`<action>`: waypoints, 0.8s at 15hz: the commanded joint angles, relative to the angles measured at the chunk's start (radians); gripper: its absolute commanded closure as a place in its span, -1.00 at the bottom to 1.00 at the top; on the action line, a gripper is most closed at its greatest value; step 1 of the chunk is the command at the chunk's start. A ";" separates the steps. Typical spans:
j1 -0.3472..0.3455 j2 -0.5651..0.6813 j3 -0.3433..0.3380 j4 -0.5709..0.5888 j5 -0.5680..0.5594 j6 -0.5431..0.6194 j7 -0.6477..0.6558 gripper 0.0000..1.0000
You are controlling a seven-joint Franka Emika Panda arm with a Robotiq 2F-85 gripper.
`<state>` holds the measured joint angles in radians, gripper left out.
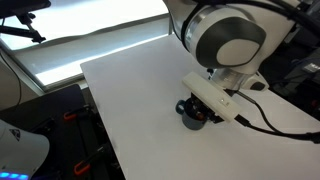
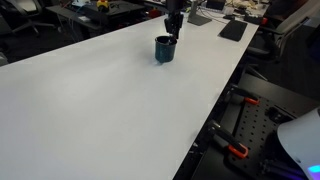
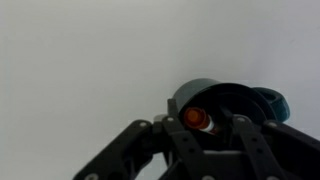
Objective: Remove the marker from the cup
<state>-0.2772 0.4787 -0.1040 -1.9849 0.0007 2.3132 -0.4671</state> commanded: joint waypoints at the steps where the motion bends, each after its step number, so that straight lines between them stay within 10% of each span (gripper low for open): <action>1: -0.008 -0.007 0.009 -0.006 -0.009 0.001 0.000 0.85; 7: -0.008 -0.015 0.008 -0.006 -0.014 0.001 -0.004 0.96; 9: -0.007 -0.021 0.009 -0.009 -0.012 0.002 -0.003 0.32; 12: -0.002 -0.035 0.010 -0.013 -0.018 0.008 -0.004 -0.01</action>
<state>-0.2782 0.4767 -0.1029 -1.9830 0.0000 2.3130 -0.4678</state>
